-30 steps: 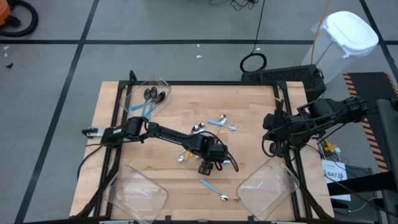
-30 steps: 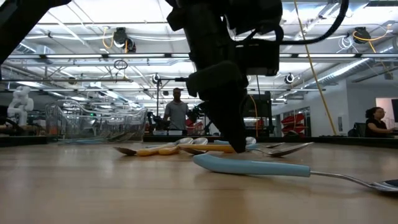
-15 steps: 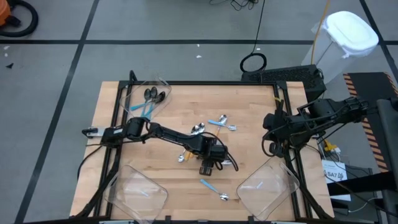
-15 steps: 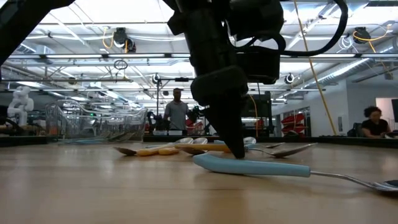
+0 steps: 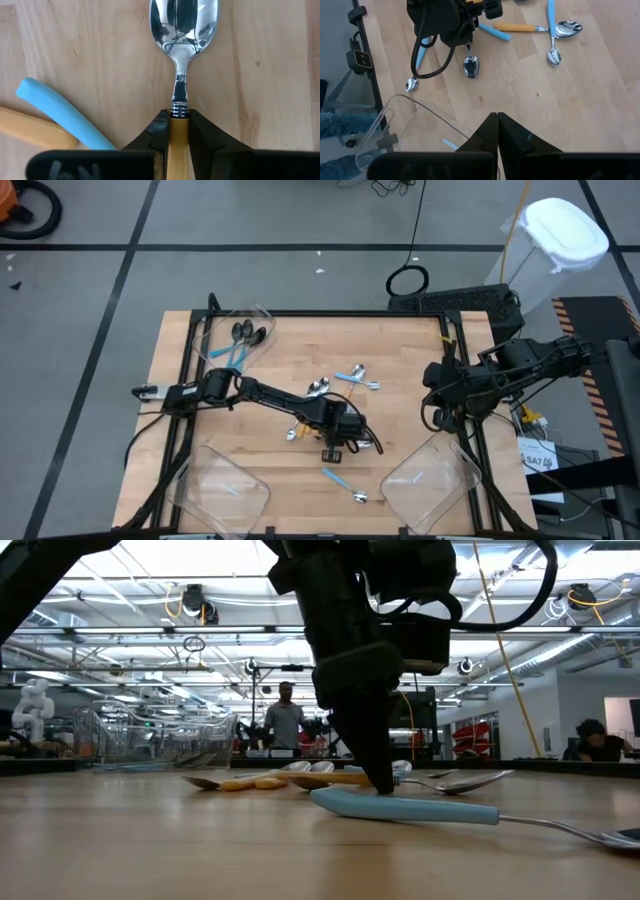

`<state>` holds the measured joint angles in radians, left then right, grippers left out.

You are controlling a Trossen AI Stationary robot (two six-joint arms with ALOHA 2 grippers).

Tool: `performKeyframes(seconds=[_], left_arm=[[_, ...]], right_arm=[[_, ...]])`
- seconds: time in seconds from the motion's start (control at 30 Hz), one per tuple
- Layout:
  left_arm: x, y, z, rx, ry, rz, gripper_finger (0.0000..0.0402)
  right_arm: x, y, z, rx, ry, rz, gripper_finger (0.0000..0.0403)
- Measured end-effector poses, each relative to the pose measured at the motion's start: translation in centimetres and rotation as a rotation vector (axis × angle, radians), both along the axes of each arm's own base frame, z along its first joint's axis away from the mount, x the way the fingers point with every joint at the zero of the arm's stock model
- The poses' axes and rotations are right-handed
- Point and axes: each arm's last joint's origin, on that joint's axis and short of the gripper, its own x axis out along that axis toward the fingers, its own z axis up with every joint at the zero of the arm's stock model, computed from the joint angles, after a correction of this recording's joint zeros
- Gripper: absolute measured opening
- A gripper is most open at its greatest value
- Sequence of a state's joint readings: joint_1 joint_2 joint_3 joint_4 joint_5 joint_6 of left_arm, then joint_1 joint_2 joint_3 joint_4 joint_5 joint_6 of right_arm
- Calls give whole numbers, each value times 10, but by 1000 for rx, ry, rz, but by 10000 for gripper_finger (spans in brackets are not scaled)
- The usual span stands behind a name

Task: Sort silverware by color (type)
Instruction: Put the yellow spoon into the bottom left transparent bin

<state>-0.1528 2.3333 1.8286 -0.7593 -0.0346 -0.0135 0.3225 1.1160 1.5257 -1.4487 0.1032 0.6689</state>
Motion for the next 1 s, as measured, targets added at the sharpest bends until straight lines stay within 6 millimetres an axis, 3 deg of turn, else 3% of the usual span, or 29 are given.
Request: performKeyframes(seconds=[0.3, 0.63, 1.0], left_arm=[[3, 2, 16, 11, 8, 124, 44], [15, 2, 85, 7, -106, 313, 44], [0, -14, 132, -4, -112, 568, 44]], right_arm=[[0, 0, 0, -11, -1, 19, 0], [0, 0, 0, -38, -5, 68, 0], [-8, -5, 4, -140, -52, 113, 0]])
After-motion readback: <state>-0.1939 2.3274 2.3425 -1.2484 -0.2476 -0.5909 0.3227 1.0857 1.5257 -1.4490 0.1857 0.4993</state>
